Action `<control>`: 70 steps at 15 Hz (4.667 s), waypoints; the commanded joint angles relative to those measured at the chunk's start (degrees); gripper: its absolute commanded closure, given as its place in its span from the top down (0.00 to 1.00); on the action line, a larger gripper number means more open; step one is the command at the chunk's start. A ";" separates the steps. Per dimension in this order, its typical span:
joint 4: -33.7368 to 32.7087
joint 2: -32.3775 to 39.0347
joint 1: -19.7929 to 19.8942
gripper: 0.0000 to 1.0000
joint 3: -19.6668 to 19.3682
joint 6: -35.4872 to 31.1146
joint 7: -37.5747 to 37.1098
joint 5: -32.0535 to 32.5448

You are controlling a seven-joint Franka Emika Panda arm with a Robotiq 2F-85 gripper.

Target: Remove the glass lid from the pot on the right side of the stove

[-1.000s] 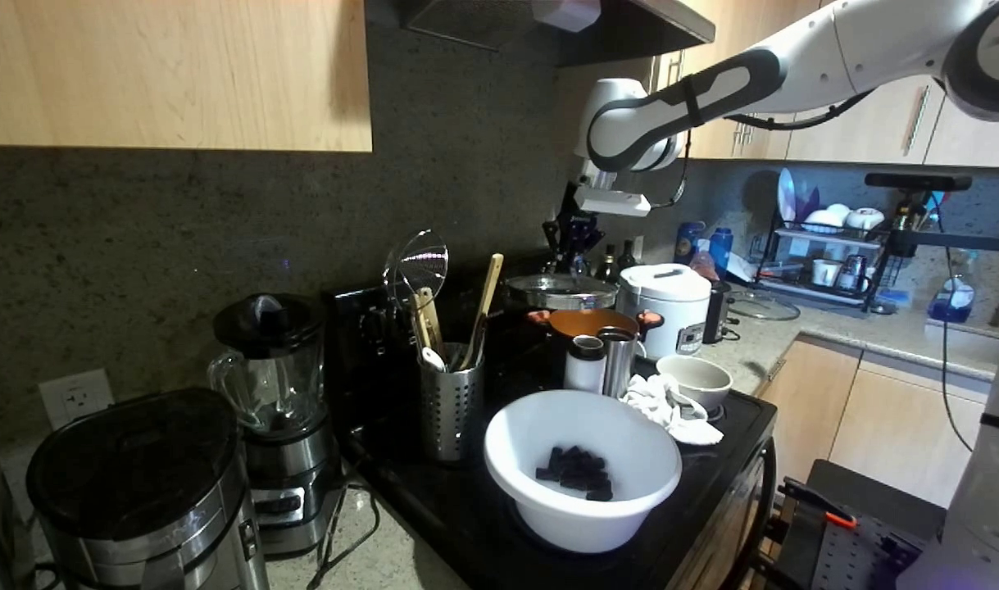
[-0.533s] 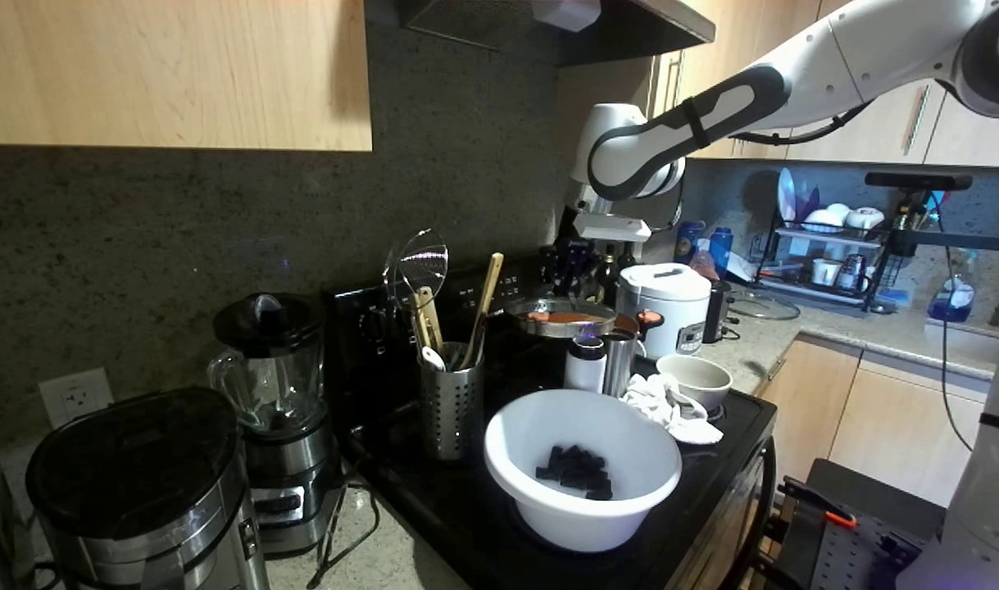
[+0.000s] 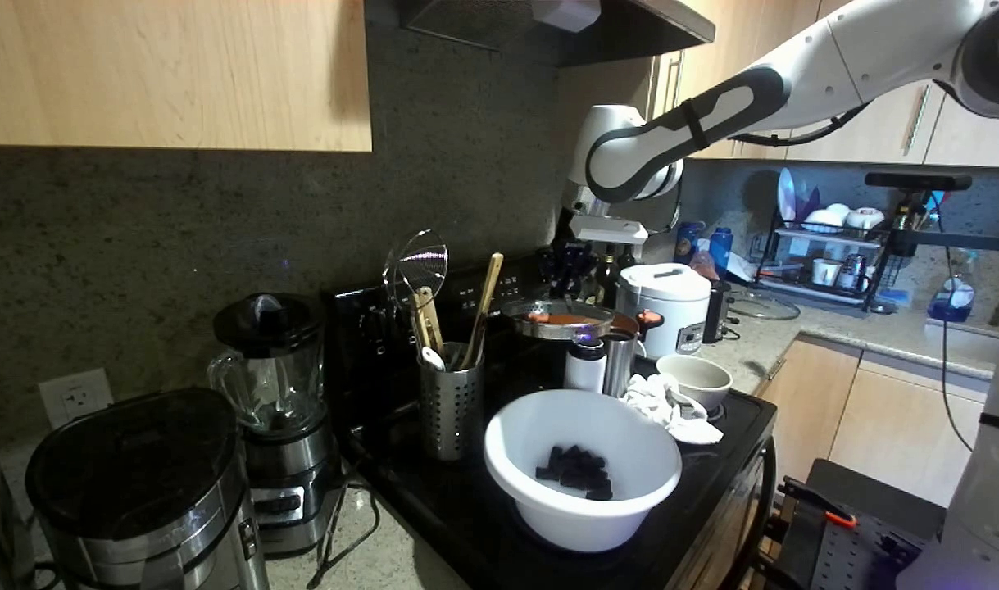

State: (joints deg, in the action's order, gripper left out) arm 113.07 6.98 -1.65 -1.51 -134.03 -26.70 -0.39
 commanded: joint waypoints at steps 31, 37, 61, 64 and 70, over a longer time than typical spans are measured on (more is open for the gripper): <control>-11.37 14.79 -2.61 0.04 -4.59 -4.35 -12.78 4.19; -11.37 15.02 -3.11 0.04 -4.27 -4.15 -12.78 3.48; -11.80 17.76 -7.99 0.04 -3.71 -2.82 -16.97 5.87; -12.04 18.03 -8.37 0.04 -3.97 -1.77 -18.24 6.24; -12.25 18.04 -8.70 0.04 -4.22 0.36 -20.72 7.33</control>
State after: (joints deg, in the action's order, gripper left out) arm 102.52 25.45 -9.02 -4.55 -136.47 -44.47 5.28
